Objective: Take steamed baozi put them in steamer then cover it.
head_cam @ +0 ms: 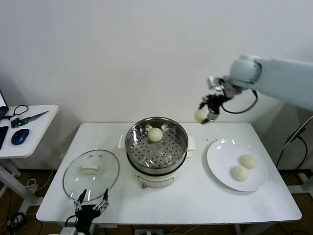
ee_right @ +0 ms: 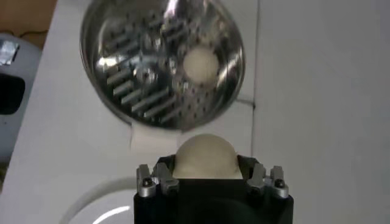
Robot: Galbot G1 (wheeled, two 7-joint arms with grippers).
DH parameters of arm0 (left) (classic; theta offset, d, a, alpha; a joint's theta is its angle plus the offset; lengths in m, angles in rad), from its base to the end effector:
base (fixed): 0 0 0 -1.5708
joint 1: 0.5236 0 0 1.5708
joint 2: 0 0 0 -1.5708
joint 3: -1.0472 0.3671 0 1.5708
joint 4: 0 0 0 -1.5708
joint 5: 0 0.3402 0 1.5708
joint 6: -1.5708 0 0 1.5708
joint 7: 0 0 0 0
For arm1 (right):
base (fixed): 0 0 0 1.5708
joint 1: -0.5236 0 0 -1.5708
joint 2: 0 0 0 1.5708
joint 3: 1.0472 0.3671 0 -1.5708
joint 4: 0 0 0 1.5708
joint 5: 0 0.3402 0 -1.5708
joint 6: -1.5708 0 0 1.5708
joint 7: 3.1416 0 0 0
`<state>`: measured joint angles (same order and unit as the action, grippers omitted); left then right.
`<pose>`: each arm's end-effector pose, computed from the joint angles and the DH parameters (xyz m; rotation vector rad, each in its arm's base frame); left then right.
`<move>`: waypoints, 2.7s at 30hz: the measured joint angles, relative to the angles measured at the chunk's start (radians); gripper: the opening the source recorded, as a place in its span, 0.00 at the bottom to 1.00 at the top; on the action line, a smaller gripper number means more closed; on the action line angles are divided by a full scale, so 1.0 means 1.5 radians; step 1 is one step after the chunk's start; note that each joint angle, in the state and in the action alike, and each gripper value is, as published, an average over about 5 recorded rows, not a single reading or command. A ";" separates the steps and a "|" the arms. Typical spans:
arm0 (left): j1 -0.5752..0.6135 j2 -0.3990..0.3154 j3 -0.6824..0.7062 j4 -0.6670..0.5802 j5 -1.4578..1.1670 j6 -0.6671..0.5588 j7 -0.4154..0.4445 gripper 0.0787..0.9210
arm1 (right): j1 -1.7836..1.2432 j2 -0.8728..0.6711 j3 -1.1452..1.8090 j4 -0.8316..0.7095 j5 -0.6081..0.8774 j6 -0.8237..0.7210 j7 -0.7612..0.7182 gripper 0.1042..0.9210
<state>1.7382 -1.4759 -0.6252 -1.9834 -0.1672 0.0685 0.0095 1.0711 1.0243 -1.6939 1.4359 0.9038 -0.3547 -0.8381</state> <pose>0.0945 0.0533 -0.3723 0.0695 -2.8031 0.0502 0.5263 0.0153 0.0830 1.3901 -1.6021 1.4303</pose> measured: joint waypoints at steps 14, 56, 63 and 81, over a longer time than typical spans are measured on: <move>0.001 -0.002 -0.007 -0.007 -0.006 0.001 0.000 0.88 | -0.105 0.181 0.023 -0.027 0.043 -0.076 0.101 0.71; 0.001 -0.002 -0.017 -0.005 -0.011 0.000 0.001 0.88 | -0.178 0.192 0.019 -0.134 -0.045 0.014 0.004 0.88; -0.005 -0.003 -0.011 -0.005 -0.007 0.003 0.002 0.88 | -0.077 0.031 -0.054 -0.059 -0.094 0.075 -0.066 0.88; -0.006 -0.013 -0.007 -0.004 0.004 0.008 0.003 0.88 | -0.207 -0.284 -0.024 -0.044 -0.335 0.124 -0.093 0.88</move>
<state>1.7286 -1.4954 -0.6363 -1.9888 -0.1614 0.0808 0.0140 0.7603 0.5988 -1.7292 1.3693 0.4007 -0.1688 -0.9784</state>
